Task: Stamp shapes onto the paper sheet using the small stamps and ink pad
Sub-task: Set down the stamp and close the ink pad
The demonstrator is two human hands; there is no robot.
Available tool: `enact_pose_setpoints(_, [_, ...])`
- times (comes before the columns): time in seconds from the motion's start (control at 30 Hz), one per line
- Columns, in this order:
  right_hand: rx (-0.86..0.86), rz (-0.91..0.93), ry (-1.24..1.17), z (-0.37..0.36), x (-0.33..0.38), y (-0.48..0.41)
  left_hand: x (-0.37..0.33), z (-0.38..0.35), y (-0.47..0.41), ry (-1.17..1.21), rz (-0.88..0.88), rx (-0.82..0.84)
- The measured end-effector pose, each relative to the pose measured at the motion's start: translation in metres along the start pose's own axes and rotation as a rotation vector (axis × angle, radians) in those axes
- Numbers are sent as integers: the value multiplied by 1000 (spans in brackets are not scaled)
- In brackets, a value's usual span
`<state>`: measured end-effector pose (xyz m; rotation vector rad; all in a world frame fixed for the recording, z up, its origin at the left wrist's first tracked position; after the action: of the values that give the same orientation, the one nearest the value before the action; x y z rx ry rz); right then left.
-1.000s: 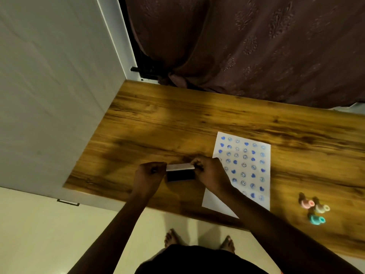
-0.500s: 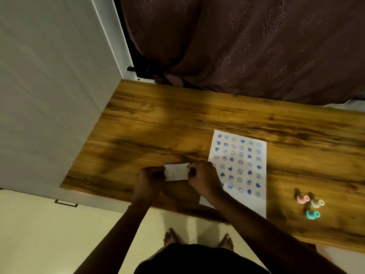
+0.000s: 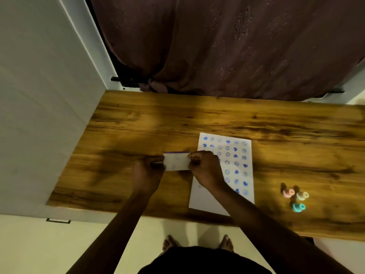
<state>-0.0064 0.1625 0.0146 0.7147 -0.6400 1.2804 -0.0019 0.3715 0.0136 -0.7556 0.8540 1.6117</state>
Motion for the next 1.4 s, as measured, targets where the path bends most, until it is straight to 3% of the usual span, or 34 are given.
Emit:
enact_pose_setpoints(0.23, [-233,-53,-76,90,-28,-3,-67,-61,-5,164,31,118])
enact_pose_setpoints(0.53, [-353,-164,-84,195,-106,4,-134,-178,1,-10,-116,168])
enact_pose_setpoints(0.97, [-315,-328,9,260,-218,14,-151,-313,33,-62,-37,329])
enact_pose_setpoints(1.4, [-256,-358,5,257,-258,14,-143,-347,45,-131,-44,305])
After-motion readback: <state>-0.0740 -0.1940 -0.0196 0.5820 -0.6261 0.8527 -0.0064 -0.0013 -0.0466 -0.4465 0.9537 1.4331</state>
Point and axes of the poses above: each hand's wrist, its own y-axis away from the middle knuckle, its own z-axis out of the back of the hand, x = y × z, the point moved 6 cm from there along -y, towards the middle knuckle, and after that the axes turned 3 degrees about z, right-handed, at the moved point
